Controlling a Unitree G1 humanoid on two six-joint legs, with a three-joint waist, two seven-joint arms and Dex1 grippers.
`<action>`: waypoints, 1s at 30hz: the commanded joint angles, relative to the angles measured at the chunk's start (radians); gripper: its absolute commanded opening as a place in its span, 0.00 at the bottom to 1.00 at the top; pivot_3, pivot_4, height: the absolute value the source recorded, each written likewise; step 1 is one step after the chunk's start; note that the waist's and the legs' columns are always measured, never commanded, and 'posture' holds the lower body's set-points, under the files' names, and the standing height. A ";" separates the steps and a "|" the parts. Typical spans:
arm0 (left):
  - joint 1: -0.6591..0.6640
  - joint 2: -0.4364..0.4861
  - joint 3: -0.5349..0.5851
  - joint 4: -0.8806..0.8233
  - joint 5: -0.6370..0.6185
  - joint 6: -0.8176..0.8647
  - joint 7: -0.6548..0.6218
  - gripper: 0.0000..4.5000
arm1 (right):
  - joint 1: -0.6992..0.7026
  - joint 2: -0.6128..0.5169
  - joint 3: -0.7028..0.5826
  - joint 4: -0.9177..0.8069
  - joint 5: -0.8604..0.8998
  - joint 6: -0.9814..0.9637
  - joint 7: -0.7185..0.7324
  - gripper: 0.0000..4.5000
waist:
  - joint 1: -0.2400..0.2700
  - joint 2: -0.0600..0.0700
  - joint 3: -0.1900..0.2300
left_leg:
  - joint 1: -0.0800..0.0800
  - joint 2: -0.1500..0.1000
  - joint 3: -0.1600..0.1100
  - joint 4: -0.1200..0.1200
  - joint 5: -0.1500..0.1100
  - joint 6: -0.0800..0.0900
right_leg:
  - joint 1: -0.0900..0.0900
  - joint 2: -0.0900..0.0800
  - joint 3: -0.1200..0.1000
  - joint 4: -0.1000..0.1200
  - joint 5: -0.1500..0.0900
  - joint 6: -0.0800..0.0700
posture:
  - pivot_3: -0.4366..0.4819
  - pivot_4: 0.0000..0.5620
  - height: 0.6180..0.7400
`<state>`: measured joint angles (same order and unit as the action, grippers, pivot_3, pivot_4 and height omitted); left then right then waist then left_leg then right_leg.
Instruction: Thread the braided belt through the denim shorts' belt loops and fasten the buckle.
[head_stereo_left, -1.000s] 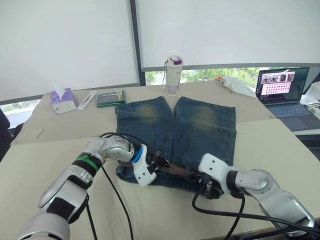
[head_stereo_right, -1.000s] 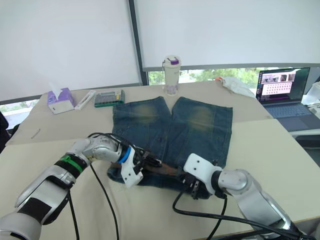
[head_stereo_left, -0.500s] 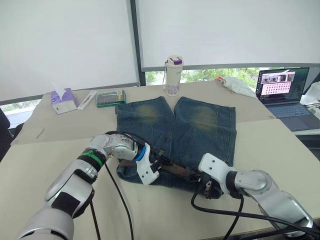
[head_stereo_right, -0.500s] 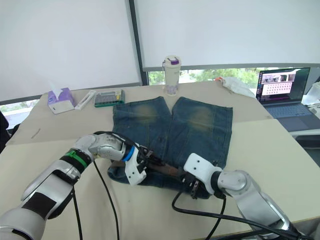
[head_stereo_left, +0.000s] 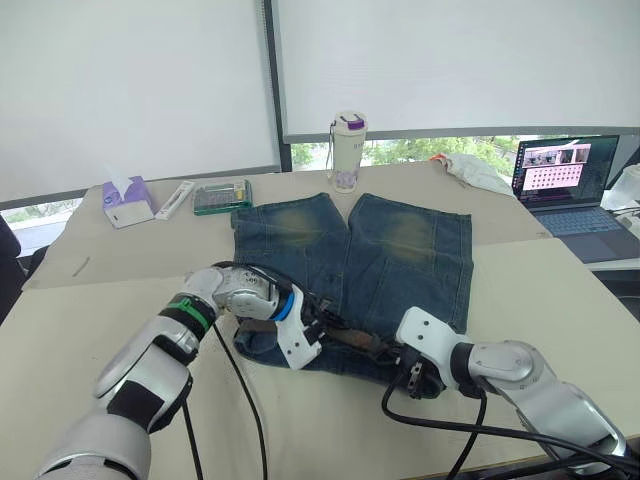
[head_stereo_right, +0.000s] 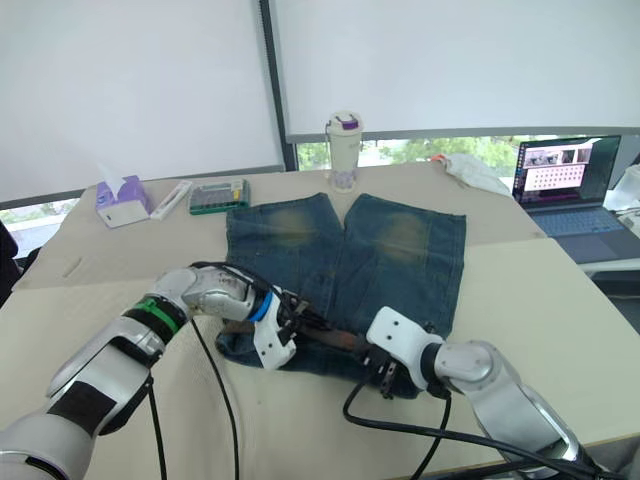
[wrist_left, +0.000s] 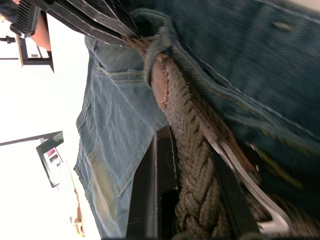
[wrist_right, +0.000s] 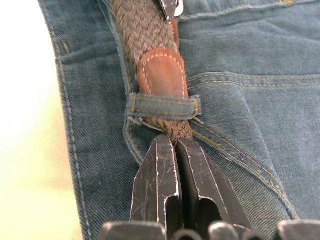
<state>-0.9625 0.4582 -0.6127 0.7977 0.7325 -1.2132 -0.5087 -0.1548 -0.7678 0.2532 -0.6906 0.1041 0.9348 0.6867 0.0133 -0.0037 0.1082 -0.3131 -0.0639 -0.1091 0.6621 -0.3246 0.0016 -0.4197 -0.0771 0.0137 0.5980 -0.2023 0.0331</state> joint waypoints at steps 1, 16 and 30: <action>0.042 -0.071 -0.012 -0.042 -0.118 0.068 -0.058 0.00 | 0.019 0.037 -0.046 -0.043 0.042 0.009 -0.018 0.01 | 0.003 0.000 -0.001 | 0.000 0.000 0.000 0.000 0.000 0.000 | 0.000 0.000 0.000 0.000 0.000 0.000 | 0.48 0.27 1.00; 0.109 -0.075 -0.023 -0.108 -0.229 0.147 -0.218 0.00 | 0.123 0.010 -0.134 -0.118 0.087 0.004 -0.033 0.54 | 0.010 0.000 -0.001 | 0.001 -0.001 -0.001 0.003 -0.002 0.003 | 0.003 -0.001 0.000 0.000 0.000 0.001 | 0.48 0.27 1.00; 0.126 -0.098 -0.048 -0.098 -0.193 0.222 -0.251 0.00 | 0.227 -0.159 -0.104 -0.133 0.045 0.006 -0.025 0.43 | 0.018 0.000 -0.001 | 0.011 -0.001 -0.001 0.004 -0.007 0.013 | 0.016 -0.002 0.000 -0.003 -0.002 0.005 | 0.48 0.27 1.00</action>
<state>-0.8449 0.3706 -0.6277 0.6910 0.5157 -0.9963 -0.7542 0.0740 -0.9197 0.1323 -0.8125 0.1596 0.9456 0.6547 0.0310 -0.0042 0.1076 -0.3022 -0.0653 -0.1098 0.6657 -0.3319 0.0141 -0.4034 -0.0789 0.0140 0.5950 -0.2045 0.0378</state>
